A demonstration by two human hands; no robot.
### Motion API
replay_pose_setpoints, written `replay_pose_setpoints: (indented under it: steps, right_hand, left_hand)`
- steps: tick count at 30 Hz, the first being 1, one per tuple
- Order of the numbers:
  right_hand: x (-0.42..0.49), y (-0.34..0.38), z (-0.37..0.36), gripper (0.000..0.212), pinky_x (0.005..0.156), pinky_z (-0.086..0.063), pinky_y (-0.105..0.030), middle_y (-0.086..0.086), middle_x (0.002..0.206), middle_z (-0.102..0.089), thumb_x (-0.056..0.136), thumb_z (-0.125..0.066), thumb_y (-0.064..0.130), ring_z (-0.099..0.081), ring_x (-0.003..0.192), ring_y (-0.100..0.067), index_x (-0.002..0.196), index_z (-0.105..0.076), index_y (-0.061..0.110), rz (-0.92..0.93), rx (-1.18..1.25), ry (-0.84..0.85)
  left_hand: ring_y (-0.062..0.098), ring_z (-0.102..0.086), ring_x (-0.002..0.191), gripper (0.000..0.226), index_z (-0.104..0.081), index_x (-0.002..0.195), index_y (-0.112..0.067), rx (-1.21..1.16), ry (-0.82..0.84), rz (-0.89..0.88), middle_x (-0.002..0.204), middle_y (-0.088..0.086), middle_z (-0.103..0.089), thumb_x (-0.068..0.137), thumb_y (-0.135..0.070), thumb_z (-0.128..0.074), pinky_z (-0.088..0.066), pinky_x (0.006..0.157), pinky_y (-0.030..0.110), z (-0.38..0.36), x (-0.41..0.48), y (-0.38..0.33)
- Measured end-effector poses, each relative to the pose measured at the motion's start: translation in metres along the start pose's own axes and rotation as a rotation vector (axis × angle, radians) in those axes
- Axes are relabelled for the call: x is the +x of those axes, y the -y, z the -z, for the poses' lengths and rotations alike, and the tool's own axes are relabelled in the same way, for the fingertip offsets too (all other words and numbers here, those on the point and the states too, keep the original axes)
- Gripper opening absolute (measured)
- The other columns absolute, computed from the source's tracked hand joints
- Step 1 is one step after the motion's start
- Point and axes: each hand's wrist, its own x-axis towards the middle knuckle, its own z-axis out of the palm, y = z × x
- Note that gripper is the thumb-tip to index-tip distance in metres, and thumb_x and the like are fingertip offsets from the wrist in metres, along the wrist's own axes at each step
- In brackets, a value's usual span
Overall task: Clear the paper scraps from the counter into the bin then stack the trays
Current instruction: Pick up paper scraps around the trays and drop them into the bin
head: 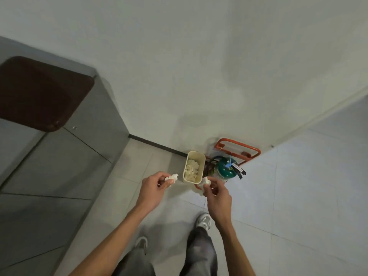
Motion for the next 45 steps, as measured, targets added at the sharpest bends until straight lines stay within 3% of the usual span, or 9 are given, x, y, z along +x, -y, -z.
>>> replay_pose_setpoints:
  steps: [7,11,15,19,25,28,34,39,45]
  right_hand:
    - [0.170,-0.069,-0.022,0.013,0.075,-0.063,-0.026,0.001,0.107,-0.074,0.102,-0.067,0.020,-0.071,0.090,-0.008,0.116,-0.067,0.019,0.051,-0.186,0.184]
    - [0.248,-0.121,-0.056,0.016,0.067,-0.046,-0.009,-0.001,0.111,-0.073,0.103,-0.065,0.020,-0.070,0.096,-0.016,0.119,-0.063,0.020,0.060,-0.389,0.317]
    - [0.314,-0.193,-0.103,0.014,0.071,-0.055,-0.029,-0.007,0.107,-0.071,0.103,-0.059,0.016,-0.069,0.089,-0.023,0.115,-0.055,0.020,0.093,-0.511,0.365]
    - [0.368,-0.267,-0.153,0.024,0.082,-0.064,-0.041,-0.012,0.119,-0.069,0.103,-0.055,0.015,-0.070,0.099,-0.029,0.126,-0.050,0.018,0.106,-0.695,0.455]
    - [0.409,-0.343,-0.206,0.044,0.098,-0.059,-0.048,-0.016,0.137,-0.057,0.101,-0.053,0.013,-0.064,0.118,-0.036,0.143,-0.040,0.019,0.071,-0.883,0.569]
    - [0.409,-0.355,-0.214,0.054,0.101,-0.057,-0.045,-0.016,0.142,-0.055,0.098,-0.059,0.014,-0.061,0.124,-0.035,0.148,-0.039,0.018,0.053,-0.914,0.621]
    - [0.370,-0.302,-0.192,0.056,0.102,-0.055,-0.044,-0.012,0.145,-0.054,0.098,-0.057,0.013,-0.059,0.125,-0.033,0.150,-0.038,0.020,0.103,-0.884,0.601]
    - [0.315,-0.213,-0.168,0.048,0.106,-0.052,-0.051,-0.011,0.153,-0.053,0.105,-0.050,0.018,-0.056,0.134,-0.037,0.152,-0.045,0.020,0.259,-0.742,0.594]
    - [0.220,-0.103,-0.137,0.044,0.108,-0.052,-0.046,-0.008,0.151,-0.056,0.108,-0.052,0.032,-0.057,0.135,-0.031,0.150,-0.048,0.019,0.610,-0.630,0.598]
  left_hand:
    - [0.012,-0.064,0.071,0.010,-0.071,0.084,-0.027,0.066,-0.115,0.101,0.077,-0.008,-0.068,0.089,-0.027,-0.080,-0.053,0.067,0.028,-0.113,0.099,0.037]
    - [0.007,-0.066,0.068,0.010,-0.074,0.085,-0.025,0.087,-0.084,0.216,0.078,-0.010,-0.069,0.087,-0.032,-0.081,-0.056,0.068,0.029,-0.179,0.151,0.081]
    - [0.001,-0.068,0.066,0.009,-0.077,0.093,-0.017,0.149,-0.031,0.251,0.080,-0.008,-0.073,0.087,-0.022,-0.081,-0.045,0.063,0.006,-0.246,0.206,0.139]
    - [0.019,-0.074,0.081,0.013,-0.079,0.102,-0.014,0.272,0.044,0.263,0.094,0.003,-0.078,0.092,-0.018,-0.072,-0.060,0.080,0.034,-0.312,0.256,0.215]
    - [0.035,-0.069,0.106,0.030,-0.069,0.125,-0.008,0.430,0.250,0.267,0.120,0.017,-0.071,0.100,-0.016,-0.054,-0.055,0.091,0.036,-0.374,0.307,0.287]
    - [0.037,-0.065,0.113,0.036,-0.061,0.135,-0.013,0.489,0.378,0.240,0.128,0.017,-0.067,0.100,-0.016,-0.052,-0.055,0.098,0.042,-0.372,0.308,0.301]
    - [0.028,-0.055,0.133,0.051,-0.045,0.153,-0.019,0.504,0.286,0.190,0.149,0.009,-0.055,0.103,-0.020,-0.055,-0.046,0.108,0.039,-0.306,0.266,0.284]
    - [0.023,-0.036,0.147,0.057,-0.029,0.160,-0.020,0.557,0.106,0.225,0.160,0.006,-0.040,0.107,-0.029,-0.048,-0.035,0.117,0.037,-0.223,0.204,0.251]
    - [0.028,-0.021,0.156,0.062,-0.029,0.161,-0.019,0.545,-0.202,0.239,0.166,0.008,-0.031,0.106,-0.042,-0.048,-0.029,0.123,0.047,-0.114,0.095,0.180]
